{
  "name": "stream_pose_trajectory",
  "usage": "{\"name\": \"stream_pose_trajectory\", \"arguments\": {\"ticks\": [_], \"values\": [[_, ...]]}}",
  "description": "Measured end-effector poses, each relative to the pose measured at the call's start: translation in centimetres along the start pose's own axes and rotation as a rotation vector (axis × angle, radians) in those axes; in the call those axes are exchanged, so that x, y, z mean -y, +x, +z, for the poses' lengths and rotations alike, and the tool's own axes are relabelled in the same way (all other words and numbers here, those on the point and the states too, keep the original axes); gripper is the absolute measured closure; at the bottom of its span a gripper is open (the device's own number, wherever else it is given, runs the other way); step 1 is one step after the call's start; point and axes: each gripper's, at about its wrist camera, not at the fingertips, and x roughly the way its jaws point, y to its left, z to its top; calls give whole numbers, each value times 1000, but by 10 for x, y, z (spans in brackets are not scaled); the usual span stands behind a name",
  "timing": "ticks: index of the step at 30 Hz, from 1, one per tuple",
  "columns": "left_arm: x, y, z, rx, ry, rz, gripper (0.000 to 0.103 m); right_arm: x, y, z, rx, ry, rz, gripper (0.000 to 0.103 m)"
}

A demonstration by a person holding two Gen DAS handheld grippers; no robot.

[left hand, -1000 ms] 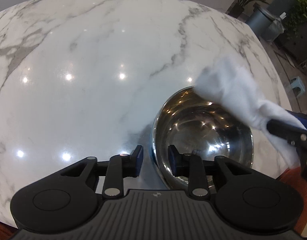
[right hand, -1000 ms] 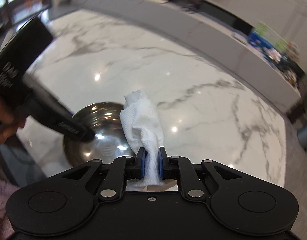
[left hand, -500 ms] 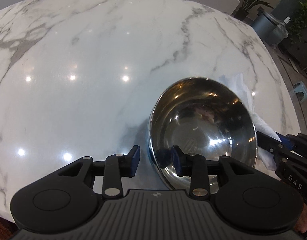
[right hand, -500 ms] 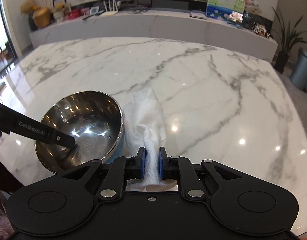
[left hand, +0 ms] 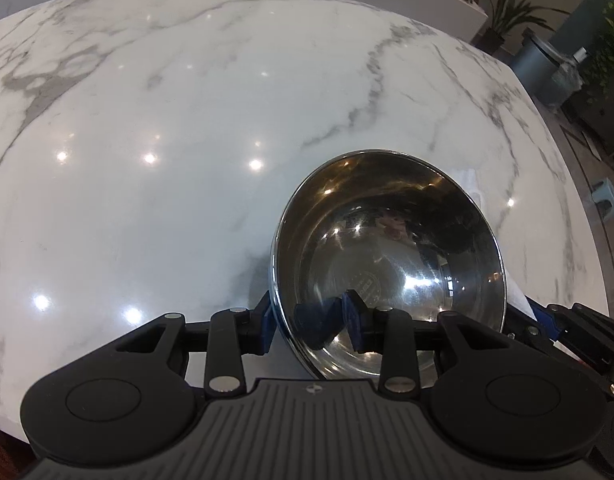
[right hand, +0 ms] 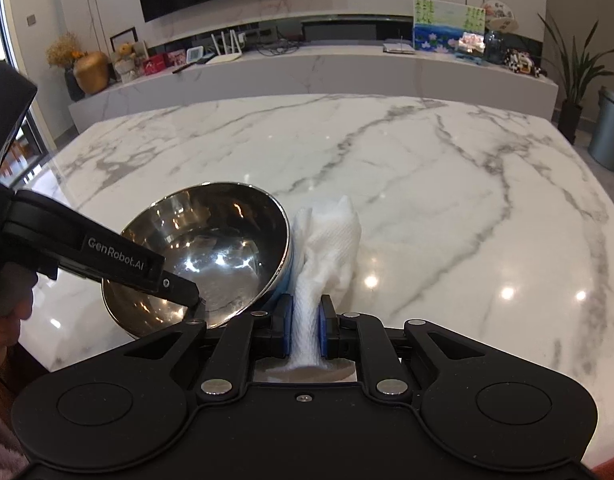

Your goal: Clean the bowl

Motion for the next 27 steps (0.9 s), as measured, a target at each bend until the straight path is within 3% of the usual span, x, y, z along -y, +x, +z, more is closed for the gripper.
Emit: {"name": "stream_pose_trajectory", "arguments": {"ticks": [10,14,20,22,27], "values": [[-11,8,21,42,-96,16,71,-1,31,31,30,0,-11,91],[-16,6,17,54,-124,3,67,-1,22,27,55,34,-28,91],[-19,1,9,74,-141,57,61,-9,-3,11,93,47,-50,91],[-18,0,9,73,-131,52,62,-12,-5,10,94,39,-44,91],[-14,0,10,86,-103,44,78,-22,-3,7,83,10,-24,91]]}}
